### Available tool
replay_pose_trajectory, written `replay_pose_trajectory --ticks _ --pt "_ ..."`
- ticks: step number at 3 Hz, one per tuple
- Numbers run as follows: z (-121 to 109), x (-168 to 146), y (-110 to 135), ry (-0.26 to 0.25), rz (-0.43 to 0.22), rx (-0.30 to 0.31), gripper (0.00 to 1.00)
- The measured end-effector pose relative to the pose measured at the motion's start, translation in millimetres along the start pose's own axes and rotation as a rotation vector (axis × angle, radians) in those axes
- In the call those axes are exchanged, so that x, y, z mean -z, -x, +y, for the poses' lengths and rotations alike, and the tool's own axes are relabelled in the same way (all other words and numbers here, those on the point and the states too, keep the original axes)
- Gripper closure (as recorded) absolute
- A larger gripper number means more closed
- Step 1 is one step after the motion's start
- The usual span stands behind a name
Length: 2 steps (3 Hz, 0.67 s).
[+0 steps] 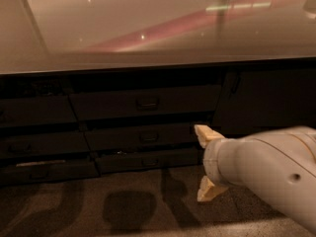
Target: Open top drawer
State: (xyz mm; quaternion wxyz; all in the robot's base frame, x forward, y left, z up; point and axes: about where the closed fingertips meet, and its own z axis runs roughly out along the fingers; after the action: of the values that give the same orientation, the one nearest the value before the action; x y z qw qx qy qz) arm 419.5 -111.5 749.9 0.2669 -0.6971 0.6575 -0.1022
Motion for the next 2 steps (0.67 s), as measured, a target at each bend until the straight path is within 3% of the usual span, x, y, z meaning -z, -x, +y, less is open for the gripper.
replay_pose_trajectory --ticks 1,2 --pt "-17 -9 5 -0.111 -0.158 -0.100 0.00" --pt "-7 -20 16 -0.097 -0.249 -0.143 0.00"
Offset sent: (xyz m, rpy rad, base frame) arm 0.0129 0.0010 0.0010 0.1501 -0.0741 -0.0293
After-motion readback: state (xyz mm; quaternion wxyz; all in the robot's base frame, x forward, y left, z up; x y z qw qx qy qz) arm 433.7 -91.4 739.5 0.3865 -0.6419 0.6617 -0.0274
